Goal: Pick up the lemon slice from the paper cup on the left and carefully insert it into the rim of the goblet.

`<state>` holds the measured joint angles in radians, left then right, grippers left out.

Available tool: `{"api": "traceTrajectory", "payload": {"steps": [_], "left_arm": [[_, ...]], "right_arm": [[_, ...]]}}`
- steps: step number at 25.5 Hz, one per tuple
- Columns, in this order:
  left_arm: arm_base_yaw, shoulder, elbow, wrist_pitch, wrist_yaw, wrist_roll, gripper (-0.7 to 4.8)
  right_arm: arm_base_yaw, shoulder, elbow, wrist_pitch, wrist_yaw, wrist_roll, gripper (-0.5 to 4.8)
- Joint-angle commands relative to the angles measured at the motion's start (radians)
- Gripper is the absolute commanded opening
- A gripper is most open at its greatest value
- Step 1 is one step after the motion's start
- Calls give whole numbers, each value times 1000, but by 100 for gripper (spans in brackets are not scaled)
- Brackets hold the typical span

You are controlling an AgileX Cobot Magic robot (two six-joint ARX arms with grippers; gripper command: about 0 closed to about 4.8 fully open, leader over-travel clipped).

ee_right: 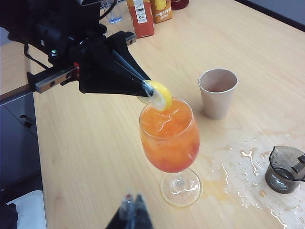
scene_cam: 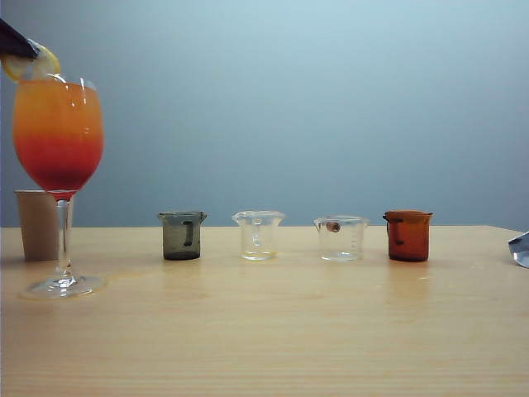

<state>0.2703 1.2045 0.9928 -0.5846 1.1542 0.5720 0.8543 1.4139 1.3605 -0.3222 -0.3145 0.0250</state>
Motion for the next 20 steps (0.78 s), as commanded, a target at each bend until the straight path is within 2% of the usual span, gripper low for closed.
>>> {"api": "traceTrajectory", "payload": {"steps": [1, 20], "left_arm": [[2, -17, 3, 2, -14, 4, -6], [1, -35, 3, -6, -13, -4, -6]], "right_arm": [[0, -5, 2, 11, -1, 0, -5], [0, -5, 2, 13, 0, 7, -5]]}}
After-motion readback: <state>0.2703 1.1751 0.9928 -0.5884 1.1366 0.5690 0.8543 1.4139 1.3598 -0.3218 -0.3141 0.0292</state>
